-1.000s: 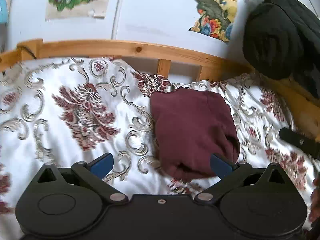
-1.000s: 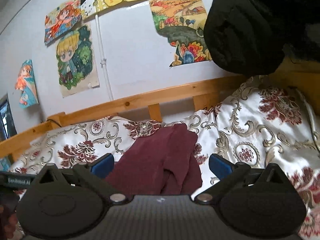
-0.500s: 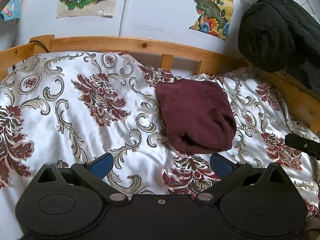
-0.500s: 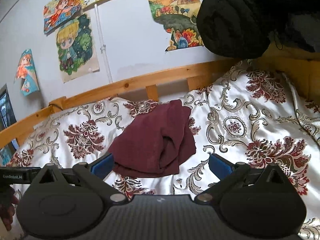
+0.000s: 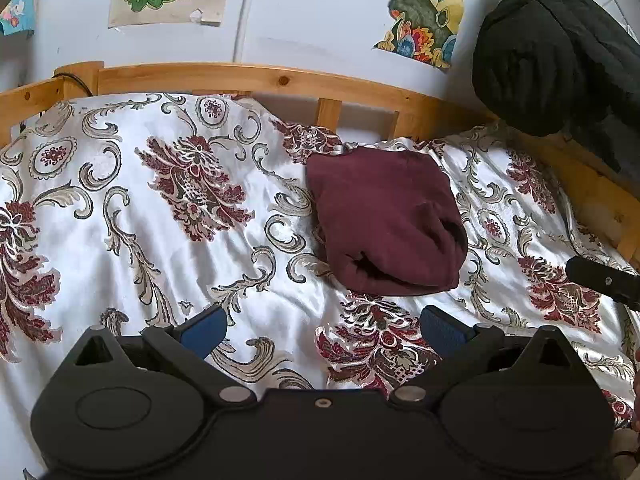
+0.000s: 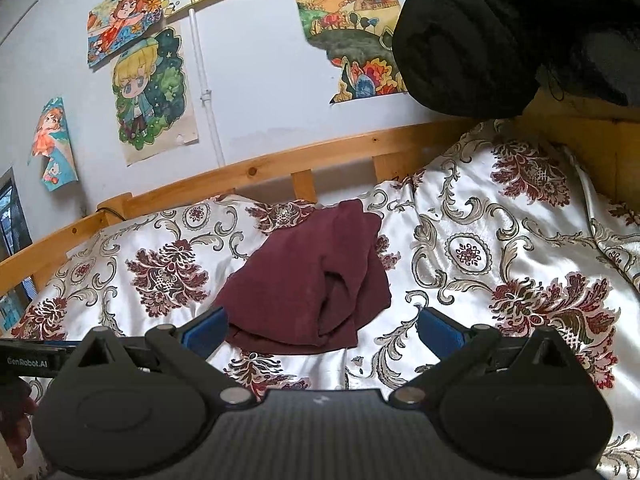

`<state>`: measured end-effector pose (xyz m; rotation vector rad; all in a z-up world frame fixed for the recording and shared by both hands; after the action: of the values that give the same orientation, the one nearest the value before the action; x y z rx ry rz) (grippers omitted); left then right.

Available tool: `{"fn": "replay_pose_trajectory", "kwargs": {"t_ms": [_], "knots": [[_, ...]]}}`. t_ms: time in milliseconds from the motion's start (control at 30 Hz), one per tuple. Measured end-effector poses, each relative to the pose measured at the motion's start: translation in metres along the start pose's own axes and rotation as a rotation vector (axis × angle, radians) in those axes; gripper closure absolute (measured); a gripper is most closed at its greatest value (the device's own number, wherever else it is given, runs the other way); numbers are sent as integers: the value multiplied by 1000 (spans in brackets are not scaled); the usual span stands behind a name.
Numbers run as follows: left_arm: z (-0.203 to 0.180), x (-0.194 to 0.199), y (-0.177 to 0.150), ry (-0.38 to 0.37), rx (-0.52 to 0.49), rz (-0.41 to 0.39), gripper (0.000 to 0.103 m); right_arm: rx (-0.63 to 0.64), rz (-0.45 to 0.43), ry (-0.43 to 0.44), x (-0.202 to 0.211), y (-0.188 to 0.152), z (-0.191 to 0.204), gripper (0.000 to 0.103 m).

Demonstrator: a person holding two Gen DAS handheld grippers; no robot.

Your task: Fold small clothes

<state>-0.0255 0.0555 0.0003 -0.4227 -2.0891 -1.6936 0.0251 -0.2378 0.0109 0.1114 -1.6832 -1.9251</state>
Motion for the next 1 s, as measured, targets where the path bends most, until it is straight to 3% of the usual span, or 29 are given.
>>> {"fn": "replay_pose_trajectory", "kwargs": {"t_ms": [1000], "knots": [[1, 0, -1, 10, 14, 7, 1, -22, 1, -4, -1, -1, -3, 0]]}}
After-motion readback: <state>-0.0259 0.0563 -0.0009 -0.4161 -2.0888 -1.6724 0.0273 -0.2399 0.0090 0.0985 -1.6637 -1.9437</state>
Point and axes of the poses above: each gripper's, at about its wrist camera, not at the fingertips, and x roughly against the way its jaws point, z to its left, y to its top, the point moved 1 cm from there along -x, roughly the way its jaws point, and after that the axes turned 1 degree about x, right-handed, at the moved point
